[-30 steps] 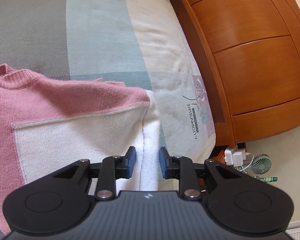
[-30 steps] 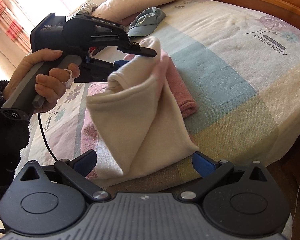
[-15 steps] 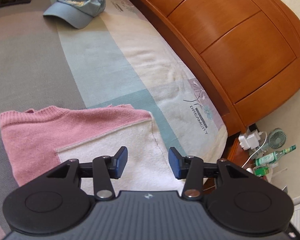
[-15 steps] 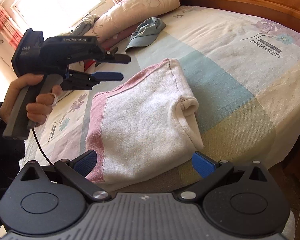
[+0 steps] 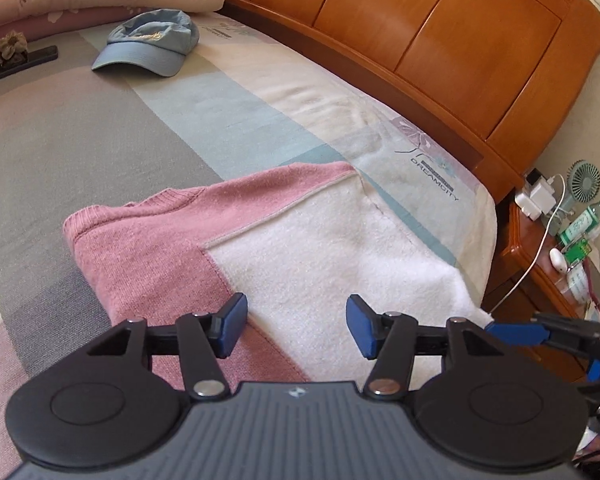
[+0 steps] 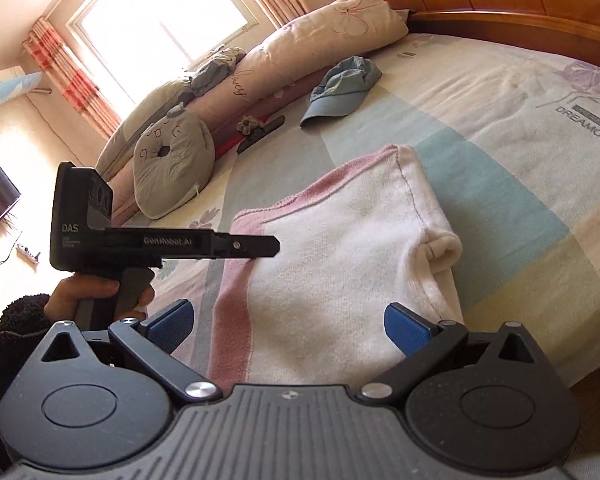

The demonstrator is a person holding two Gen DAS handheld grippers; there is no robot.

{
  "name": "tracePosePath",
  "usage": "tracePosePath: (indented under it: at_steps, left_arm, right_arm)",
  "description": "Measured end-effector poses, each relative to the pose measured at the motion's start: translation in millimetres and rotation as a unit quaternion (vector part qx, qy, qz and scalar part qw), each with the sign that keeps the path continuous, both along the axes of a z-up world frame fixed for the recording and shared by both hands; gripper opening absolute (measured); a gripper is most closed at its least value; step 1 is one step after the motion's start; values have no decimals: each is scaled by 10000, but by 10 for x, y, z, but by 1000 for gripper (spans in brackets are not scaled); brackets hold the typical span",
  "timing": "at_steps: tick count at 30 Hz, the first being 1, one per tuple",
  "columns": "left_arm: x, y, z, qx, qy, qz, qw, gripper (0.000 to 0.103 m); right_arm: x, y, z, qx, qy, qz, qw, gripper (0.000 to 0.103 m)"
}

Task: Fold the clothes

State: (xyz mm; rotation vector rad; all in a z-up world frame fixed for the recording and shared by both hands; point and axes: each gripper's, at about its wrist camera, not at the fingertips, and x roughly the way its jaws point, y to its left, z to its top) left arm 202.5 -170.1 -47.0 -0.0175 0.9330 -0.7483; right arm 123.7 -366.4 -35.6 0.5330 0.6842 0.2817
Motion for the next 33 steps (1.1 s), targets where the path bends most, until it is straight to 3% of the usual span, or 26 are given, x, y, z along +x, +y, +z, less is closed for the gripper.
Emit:
tracePosePath:
  at_steps: [2, 5, 7, 10, 12, 15, 17, 22, 24, 28, 33]
  left_arm:
    - [-14, 31, -16, -22, -69, -61, 10000, 57]
    - [-31, 125, -43, -82, -141, -99, 9998, 57]
    - [-16, 213, -62, -172, -109, -47, 9998, 57]
    - [16, 277, -15, -363, -30, 3, 9993, 57]
    - [15, 238, 38, -362, -219, -24, 9991, 64]
    - [54, 81, -5, 47, -454, -94, 9989, 74]
    - [120, -18, -108, 411, -450, -28, 9981, 74]
    - [87, -70, -130, 529, -654, -44, 9964, 75]
    - [63, -63, -120, 540, -664, -29, 9963, 75]
    - [-4, -25, -51, 567, -681, 58, 9961, 77]
    - [-58, 15, -1, 706, -768, 257, 9942, 79]
  right_arm:
    - [115, 32, -20, -98, -101, 50, 9999, 103]
    - [255, 6, -252, -501, 388, -249, 9977, 103]
    - [213, -31, -370, -458, 383, -282, 9978, 103]
    - [134, 7, -317, -597, 293, -347, 9972, 103]
    - [154, 73, -213, -805, 249, -368, 9958, 103]
    - [251, 216, -89, -1259, 105, -305, 9915, 103]
    - [347, 332, -41, -1644, -9, -218, 9862, 103]
    - [611, 576, -330, -2787, 154, 52, 9602, 103]
    - [618, 646, -435, -3200, 18, 95, 9474, 103]
    - [590, 651, -286, -3044, 127, 47, 9524, 103]
    - [654, 762, -114, -2795, -86, -29, 9601, 103]
